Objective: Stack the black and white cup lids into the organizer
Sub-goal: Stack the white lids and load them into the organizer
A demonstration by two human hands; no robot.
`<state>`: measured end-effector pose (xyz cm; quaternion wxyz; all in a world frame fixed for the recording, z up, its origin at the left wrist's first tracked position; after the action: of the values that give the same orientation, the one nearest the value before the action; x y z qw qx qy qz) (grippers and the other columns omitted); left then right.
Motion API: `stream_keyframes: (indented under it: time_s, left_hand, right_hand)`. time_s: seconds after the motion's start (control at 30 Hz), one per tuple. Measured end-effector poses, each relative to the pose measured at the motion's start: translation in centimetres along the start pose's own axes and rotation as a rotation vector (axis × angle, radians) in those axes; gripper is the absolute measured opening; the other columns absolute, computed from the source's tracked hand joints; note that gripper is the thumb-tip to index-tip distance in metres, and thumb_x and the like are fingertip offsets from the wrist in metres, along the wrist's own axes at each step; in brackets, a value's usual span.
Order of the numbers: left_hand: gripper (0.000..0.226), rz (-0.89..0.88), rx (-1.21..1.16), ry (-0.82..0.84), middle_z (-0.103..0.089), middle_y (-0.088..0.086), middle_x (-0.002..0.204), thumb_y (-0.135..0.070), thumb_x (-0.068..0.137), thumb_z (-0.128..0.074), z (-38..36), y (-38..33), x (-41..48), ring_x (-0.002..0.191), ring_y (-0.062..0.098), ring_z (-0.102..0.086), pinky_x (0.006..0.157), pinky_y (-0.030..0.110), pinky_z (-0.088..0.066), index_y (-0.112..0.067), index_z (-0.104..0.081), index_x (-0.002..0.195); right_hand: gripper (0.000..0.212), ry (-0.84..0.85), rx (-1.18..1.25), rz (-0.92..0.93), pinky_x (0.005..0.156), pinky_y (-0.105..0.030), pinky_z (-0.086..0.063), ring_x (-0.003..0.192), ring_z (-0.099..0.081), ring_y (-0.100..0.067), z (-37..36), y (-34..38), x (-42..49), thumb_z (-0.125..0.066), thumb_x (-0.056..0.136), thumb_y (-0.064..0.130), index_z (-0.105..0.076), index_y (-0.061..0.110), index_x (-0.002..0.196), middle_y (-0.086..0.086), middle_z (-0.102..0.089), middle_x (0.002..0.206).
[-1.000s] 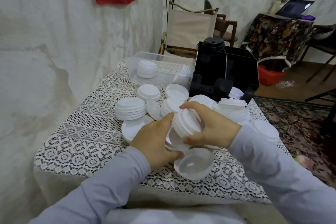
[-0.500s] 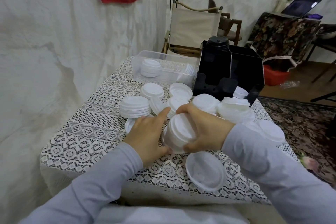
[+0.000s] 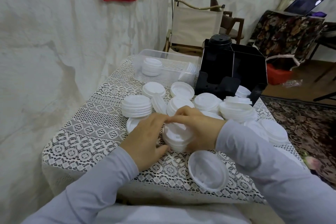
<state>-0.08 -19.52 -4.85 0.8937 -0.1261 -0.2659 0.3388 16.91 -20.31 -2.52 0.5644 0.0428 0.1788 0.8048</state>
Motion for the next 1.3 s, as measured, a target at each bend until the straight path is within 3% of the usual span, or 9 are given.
stream_keyframes:
  time_s: [0.1,0.17,0.27,0.33,0.5,0.67,0.93,1.13,1.3]
  left_hand:
    - [0.046,-0.073,0.029,-0.055,-0.053,0.001,0.109,-0.015,0.071,-0.077,-0.2,0.4,0.1,0.092,0.017,-0.056,0.077,0.012,-0.039,-0.014,-0.056,0.112]
    - [0.039,-0.145,0.034,-0.068,-0.056,0.004,0.107,-0.020,0.074,-0.070,-0.4,0.2,0.2,0.090,0.019,-0.059,0.075,0.027,-0.051,-0.017,-0.056,0.110]
    - [0.035,-0.178,0.059,-0.037,-0.058,0.004,0.110,-0.032,0.077,-0.049,-0.5,-0.2,0.4,0.087,0.021,-0.061,0.074,0.035,-0.054,-0.025,-0.050,0.111]
    - [0.036,-0.172,0.080,0.005,-0.060,0.006,0.111,-0.032,0.075,-0.049,-0.6,-0.3,0.6,0.079,0.023,-0.064,0.067,0.038,-0.055,-0.026,-0.049,0.111]
    - [0.048,-0.220,0.134,0.022,-0.064,0.011,0.105,-0.017,0.059,-0.068,-1.2,-0.4,0.9,0.069,0.027,-0.064,0.061,0.038,-0.055,-0.019,-0.056,0.106]
    - [0.046,-0.304,0.150,-0.040,-0.067,0.010,0.093,-0.010,0.055,-0.075,-1.5,-0.5,1.3,0.070,0.029,-0.065,0.062,0.035,-0.054,-0.012,-0.061,0.099]
    - [0.027,-0.292,0.133,-0.149,-0.066,0.008,0.095,-0.019,0.068,-0.062,-1.8,-0.3,0.4,0.085,0.022,-0.062,0.077,0.027,-0.042,-0.010,-0.061,0.094]
    - [0.029,-0.319,0.118,-0.184,-0.066,0.008,0.096,-0.014,0.064,-0.067,-1.8,0.1,-0.1,0.092,0.015,-0.051,0.080,0.024,-0.042,-0.009,-0.063,0.092]
    - [0.036,-0.317,0.131,-0.104,-0.066,0.002,0.097,-0.018,0.060,-0.072,-1.5,0.0,0.2,0.091,0.015,-0.052,0.078,0.030,-0.046,-0.016,-0.059,0.093]
  right_hand:
    - [0.083,0.017,0.000,-0.010,0.106,-0.031,-0.035,0.122,-0.041,-0.014,0.5,0.0,0.1,-0.082,0.066,0.019,-0.039,0.037,0.136,0.008,-0.037,0.135]
    - [0.082,0.017,0.006,-0.029,0.104,-0.033,-0.038,0.120,-0.046,-0.015,0.6,-0.1,0.0,-0.083,0.065,0.021,-0.041,0.036,0.134,0.008,-0.038,0.134]
    - [0.076,-0.009,-0.008,-0.057,0.100,-0.030,-0.040,0.116,-0.048,-0.017,0.7,-0.2,-0.6,-0.082,0.067,0.023,-0.043,0.035,0.131,0.006,-0.039,0.132]
    - [0.071,-0.035,-0.040,-0.081,0.096,-0.030,-0.042,0.112,-0.050,-0.019,0.8,-0.2,-1.0,-0.080,0.069,0.025,-0.044,0.034,0.130,0.004,-0.039,0.130]
    - [0.053,-0.100,-0.089,-0.122,0.078,-0.029,-0.046,0.091,-0.055,-0.020,0.8,-0.8,-1.7,-0.078,0.072,0.026,-0.048,0.030,0.115,0.006,-0.043,0.113]
    - [0.039,-0.173,-0.065,-0.100,0.077,-0.031,-0.046,0.088,-0.053,-0.017,0.5,-1.8,-2.2,-0.080,0.069,0.027,-0.054,0.027,0.097,0.008,-0.050,0.102]
    - [0.030,-0.220,-0.094,-0.077,0.064,-0.026,-0.033,0.080,-0.050,-0.019,-0.1,-1.9,-2.7,-0.079,0.069,0.023,-0.057,0.021,0.089,0.007,-0.052,0.100]
    - [0.028,-0.225,-0.094,-0.067,0.072,-0.031,-0.046,0.087,-0.056,-0.026,-0.6,-1.6,-2.8,-0.078,0.069,0.023,-0.061,0.020,0.091,0.003,-0.056,0.103]
    - [0.030,-0.187,-0.146,-0.057,0.084,-0.030,-0.045,0.104,-0.056,-0.021,0.1,-1.3,-3.6,-0.070,0.081,0.022,-0.063,0.023,0.110,0.005,-0.056,0.118]
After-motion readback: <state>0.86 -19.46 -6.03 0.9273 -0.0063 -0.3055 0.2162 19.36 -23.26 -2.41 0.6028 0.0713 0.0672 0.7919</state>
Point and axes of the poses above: each hand's wrist, its own x-axis towards the middle knuckle, its own z-axis out of the back of the hand, y = z × x, the point moved 2 cm from there along x, towards the middle knuckle
